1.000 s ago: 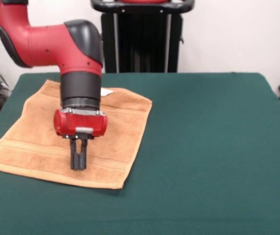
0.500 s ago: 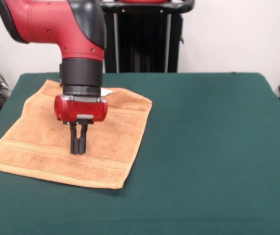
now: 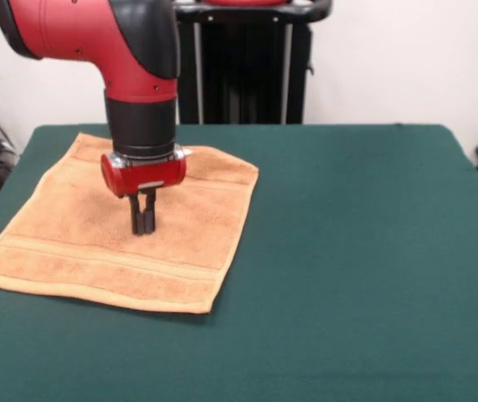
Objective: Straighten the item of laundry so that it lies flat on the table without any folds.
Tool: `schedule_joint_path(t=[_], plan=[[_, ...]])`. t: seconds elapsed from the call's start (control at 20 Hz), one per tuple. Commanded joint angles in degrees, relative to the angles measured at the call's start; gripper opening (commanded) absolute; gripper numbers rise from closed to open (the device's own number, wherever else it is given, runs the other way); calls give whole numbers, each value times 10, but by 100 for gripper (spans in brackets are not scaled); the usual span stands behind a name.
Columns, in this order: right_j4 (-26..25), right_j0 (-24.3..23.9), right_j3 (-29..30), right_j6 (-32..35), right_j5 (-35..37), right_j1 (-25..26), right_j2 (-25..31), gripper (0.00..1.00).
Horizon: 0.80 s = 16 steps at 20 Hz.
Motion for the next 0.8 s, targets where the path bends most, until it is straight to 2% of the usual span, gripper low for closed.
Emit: schedule_joint_path(t=[0.05, 0.3, 0.65, 0.8], plan=[[15, 20, 37, 46, 141, 24, -5, 0], [10, 26, 52, 59, 155, 10, -5, 0], [4, 29, 69, 65, 138, -4, -2, 0], [13, 15, 85, 60, 132, -13, 24, 0]])
